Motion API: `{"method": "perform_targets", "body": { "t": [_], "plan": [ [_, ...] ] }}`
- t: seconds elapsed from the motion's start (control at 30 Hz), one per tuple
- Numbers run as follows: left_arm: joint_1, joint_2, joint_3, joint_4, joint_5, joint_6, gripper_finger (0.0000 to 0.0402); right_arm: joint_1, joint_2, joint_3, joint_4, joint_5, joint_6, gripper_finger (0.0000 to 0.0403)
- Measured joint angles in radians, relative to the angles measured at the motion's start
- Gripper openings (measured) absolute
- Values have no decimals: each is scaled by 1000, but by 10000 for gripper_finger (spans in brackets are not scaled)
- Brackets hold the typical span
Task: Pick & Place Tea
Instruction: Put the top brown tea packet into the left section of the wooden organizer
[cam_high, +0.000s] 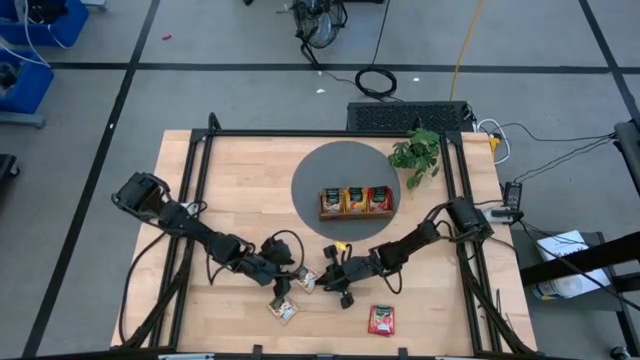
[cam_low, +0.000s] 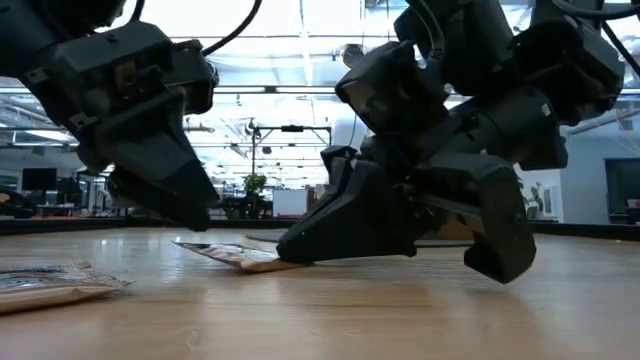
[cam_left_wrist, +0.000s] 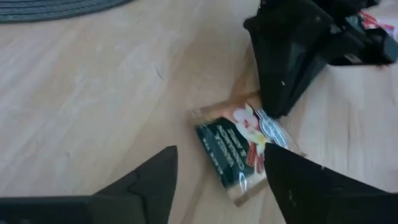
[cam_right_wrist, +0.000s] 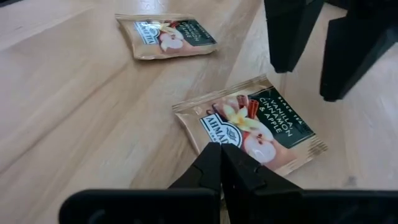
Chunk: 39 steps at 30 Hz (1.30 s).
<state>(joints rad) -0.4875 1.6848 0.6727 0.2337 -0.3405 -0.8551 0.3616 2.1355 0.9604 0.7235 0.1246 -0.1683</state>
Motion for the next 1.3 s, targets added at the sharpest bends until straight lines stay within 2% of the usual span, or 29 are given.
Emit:
{"method": "perform_targets", "body": {
  "t": [0.17, 0.37, 0.47, 0.7, 0.8, 1.1, 1.3],
  "plan": [
    [8, 0, 0, -14, 33, -23, 263, -11, 2, 0, -15, -8, 26, 0],
    [17, 3, 0, -72, 96, -121, 255, -33, 4, -1, -42, -30, 52, 0],
    [33, 38, 13, -42, 136, -135, 247, -38, 5, -2, -41, -29, 52, 0],
    [70, 180, 124, 18, 253, -54, 232, -39, 5, -3, -35, -27, 53, 0],
    [81, 190, 148, 9, 293, -10, 225, -39, 5, -4, -44, -26, 53, 0],
    [86, 131, 149, -89, 327, 33, 164, -39, 6, -4, -61, -25, 53, 0],
    [81, 115, 147, -98, 294, 23, 113, -39, 7, -5, -56, -25, 53, 0]
  ]
}}
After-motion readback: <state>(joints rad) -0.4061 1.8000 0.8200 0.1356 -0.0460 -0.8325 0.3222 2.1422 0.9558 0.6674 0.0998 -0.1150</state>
